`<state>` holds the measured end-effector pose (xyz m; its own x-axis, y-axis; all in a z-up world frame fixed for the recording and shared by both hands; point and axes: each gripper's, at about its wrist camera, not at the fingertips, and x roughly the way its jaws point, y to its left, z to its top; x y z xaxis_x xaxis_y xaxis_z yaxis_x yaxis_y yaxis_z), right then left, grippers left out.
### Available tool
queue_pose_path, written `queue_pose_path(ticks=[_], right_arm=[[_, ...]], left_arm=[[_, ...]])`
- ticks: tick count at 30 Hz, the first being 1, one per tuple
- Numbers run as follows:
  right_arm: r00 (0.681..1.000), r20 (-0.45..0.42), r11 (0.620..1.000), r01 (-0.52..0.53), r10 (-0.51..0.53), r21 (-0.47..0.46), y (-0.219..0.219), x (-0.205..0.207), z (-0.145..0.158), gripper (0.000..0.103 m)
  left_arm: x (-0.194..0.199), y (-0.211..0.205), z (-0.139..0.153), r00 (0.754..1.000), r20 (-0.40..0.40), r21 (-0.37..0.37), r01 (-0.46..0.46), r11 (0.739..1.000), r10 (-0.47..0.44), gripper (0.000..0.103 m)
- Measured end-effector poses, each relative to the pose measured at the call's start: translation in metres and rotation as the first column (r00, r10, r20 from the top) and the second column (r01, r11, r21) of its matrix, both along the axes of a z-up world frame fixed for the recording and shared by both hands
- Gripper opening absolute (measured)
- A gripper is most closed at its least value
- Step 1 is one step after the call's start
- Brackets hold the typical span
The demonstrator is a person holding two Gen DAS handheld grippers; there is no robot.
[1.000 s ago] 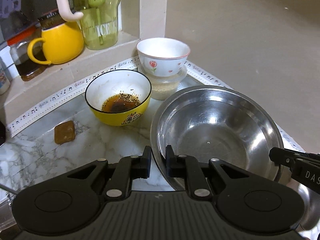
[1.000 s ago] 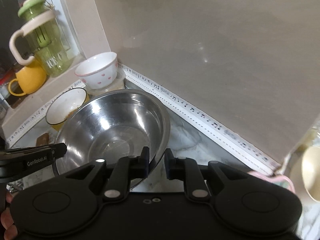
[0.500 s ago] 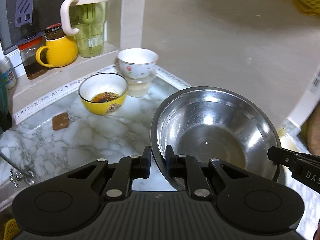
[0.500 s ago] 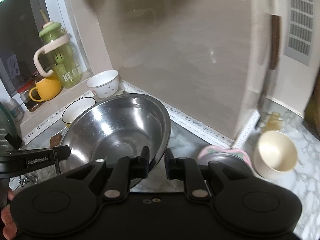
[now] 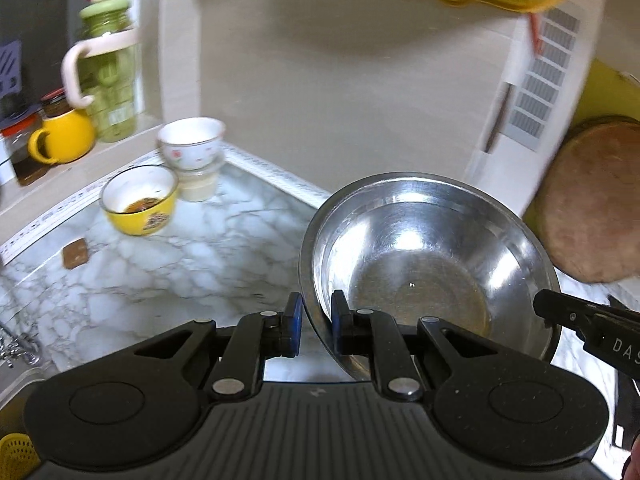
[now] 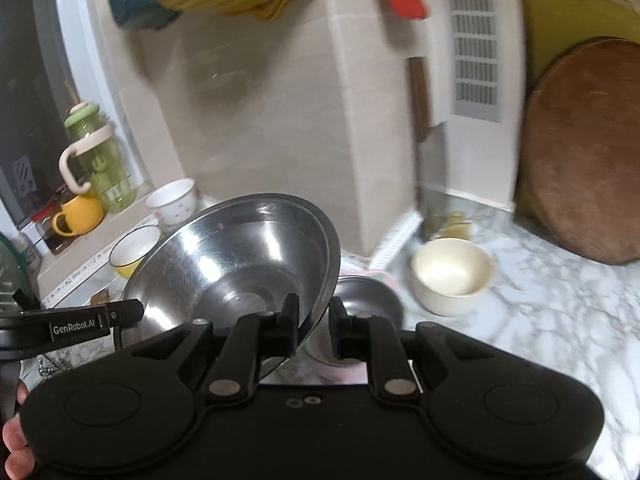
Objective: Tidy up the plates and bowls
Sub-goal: 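Lift the steel bowl with both grippers and carry it toward the stove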
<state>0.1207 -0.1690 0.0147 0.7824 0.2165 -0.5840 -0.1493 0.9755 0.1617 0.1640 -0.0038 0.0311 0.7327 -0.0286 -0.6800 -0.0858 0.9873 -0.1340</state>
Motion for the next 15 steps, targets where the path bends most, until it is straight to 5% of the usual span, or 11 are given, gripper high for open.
queue_pose_path(ticks=[15], right_arm=[[0.981,-0.010,0.979,0.196,-0.196,0.049,-0.107,-0.058,-0.005,0.016]], left_arm=[[-0.010,-0.113,0.012,0.978,0.012,0.048,0.206,0.977,-0.207,0.014]])
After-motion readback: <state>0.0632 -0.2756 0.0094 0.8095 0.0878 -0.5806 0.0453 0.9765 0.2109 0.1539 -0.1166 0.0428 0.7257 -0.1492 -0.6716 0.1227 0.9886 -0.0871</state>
